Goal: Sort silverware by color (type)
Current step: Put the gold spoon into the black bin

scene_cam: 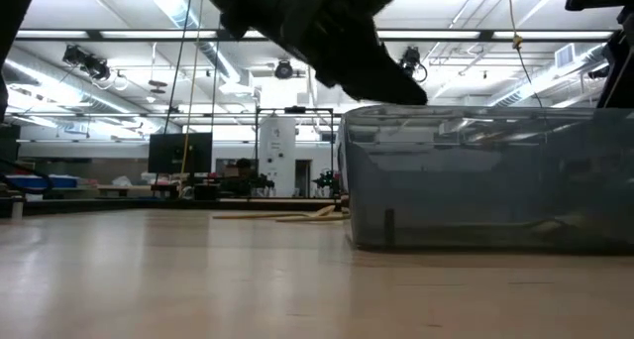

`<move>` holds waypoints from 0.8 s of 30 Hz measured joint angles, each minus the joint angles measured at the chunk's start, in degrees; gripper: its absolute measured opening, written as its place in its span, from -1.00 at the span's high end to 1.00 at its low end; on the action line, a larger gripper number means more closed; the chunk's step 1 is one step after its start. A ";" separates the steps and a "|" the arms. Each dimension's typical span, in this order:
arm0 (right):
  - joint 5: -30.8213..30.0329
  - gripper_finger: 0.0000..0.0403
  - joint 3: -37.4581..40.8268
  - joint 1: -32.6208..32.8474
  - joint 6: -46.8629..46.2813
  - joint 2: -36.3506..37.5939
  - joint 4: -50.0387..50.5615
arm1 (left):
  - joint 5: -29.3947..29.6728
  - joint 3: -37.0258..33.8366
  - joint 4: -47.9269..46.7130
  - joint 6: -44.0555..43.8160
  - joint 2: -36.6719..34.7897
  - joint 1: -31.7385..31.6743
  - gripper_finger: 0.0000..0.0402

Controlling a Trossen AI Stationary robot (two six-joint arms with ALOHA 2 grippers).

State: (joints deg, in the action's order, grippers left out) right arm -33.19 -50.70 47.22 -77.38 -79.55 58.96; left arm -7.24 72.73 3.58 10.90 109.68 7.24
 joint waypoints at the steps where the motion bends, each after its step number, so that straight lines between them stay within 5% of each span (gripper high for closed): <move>1: 0.01 0.16 0.00 0.00 0.00 0.00 -0.01 | -0.04 0.01 -0.30 0.00 -0.67 -0.22 0.42; 13: 0.05 0.16 0.00 0.00 0.52 0.00 -0.15 | -0.27 -0.05 -10.54 2.20 -3.58 -8.29 0.42; 24: -0.60 0.16 0.00 -0.06 0.87 0.00 0.01 | -1.56 -7.86 -5.76 2.05 -2.95 -14.68 0.42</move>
State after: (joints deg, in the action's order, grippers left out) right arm -33.79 -50.70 47.17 -76.51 -79.55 58.97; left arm -8.80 64.87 -2.19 12.94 106.73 -7.44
